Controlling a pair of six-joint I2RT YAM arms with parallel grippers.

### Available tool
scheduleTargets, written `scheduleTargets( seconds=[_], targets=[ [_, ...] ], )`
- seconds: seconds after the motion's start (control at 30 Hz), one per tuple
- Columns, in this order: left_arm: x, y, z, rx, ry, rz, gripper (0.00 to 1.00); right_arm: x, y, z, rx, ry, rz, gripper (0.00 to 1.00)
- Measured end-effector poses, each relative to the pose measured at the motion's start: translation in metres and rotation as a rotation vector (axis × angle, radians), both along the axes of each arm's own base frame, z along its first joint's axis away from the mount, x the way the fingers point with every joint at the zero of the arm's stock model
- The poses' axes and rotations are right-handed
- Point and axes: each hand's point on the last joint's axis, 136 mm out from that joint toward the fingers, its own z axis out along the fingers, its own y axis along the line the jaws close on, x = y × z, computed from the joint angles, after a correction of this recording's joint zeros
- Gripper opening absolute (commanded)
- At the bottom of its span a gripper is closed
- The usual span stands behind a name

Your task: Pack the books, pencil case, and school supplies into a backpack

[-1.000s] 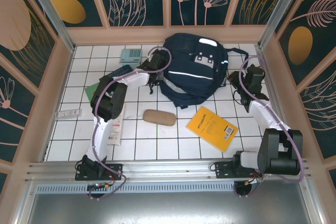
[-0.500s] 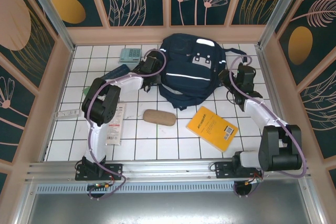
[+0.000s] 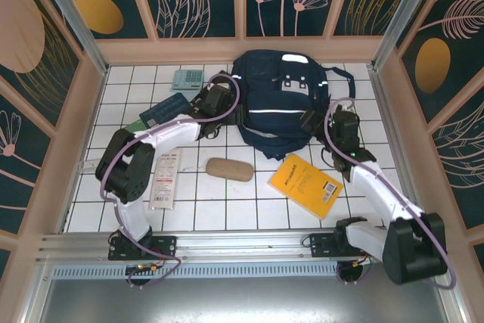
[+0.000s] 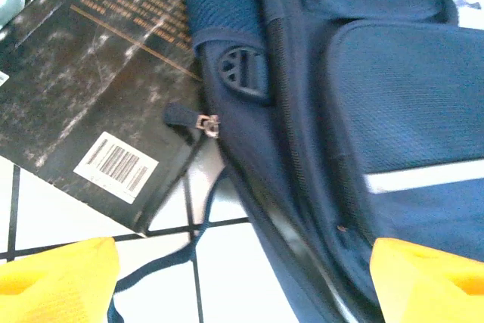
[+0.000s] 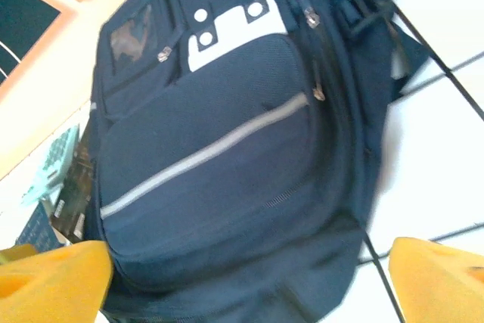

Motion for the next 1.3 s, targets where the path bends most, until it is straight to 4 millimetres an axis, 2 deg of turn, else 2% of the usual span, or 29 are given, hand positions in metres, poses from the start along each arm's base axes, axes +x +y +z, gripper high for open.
scheduleTargets(
  seconds=[0.07, 0.17, 0.27, 0.43, 0.53, 0.63, 0.7, 0.83, 0.93, 1.1, 1.23, 1.3],
  targets=[
    [-0.014, -0.012, 0.01, -0.037, -0.018, -0.042, 0.86, -0.017, -0.007, -0.007, 0.008, 0.018, -0.031, 0.99],
    [-0.042, -0.035, 0.011, -0.094, -0.003, -0.121, 0.84, -0.043, -0.018, -0.019, 0.022, 0.068, -0.088, 0.99],
    [-0.071, -0.054, 0.0, -0.153, 0.041, -0.185, 0.82, -0.064, -0.03, -0.028, 0.035, 0.13, -0.159, 0.99],
    [-0.114, -0.068, -0.018, -0.277, 0.125, -0.237, 0.79, -0.092, -0.042, -0.043, 0.069, 0.225, -0.251, 0.99],
    [-0.13, -0.078, -0.023, -0.317, 0.163, -0.268, 0.77, -0.108, -0.046, -0.058, 0.083, 0.303, -0.296, 0.99],
    [-0.14, -0.09, -0.019, -0.35, 0.167, -0.299, 0.73, -0.122, -0.049, -0.074, 0.077, 0.376, -0.32, 0.99],
    [-0.148, -0.096, -0.018, -0.367, 0.168, -0.323, 0.68, -0.128, -0.052, -0.082, 0.055, 0.407, -0.327, 0.99],
    [-0.166, -0.106, -0.022, -0.362, 0.192, -0.362, 0.56, -0.129, -0.053, -0.087, 0.027, 0.412, -0.313, 0.99],
    [-0.187, -0.116, -0.027, -0.326, 0.218, -0.413, 0.39, -0.123, -0.052, -0.089, 0.013, 0.406, -0.298, 0.99],
    [-0.224, -0.126, -0.04, -0.258, 0.267, -0.486, 0.18, -0.112, -0.051, -0.097, -0.029, 0.422, -0.28, 0.99],
    [-0.242, -0.135, -0.055, -0.189, 0.296, -0.527, 0.01, -0.103, -0.05, -0.097, -0.052, 0.41, -0.267, 0.99],
    [-0.251, -0.14, -0.065, -0.153, 0.311, -0.543, 0.0, -0.097, -0.049, -0.093, -0.057, 0.389, -0.259, 0.99]
  ],
)
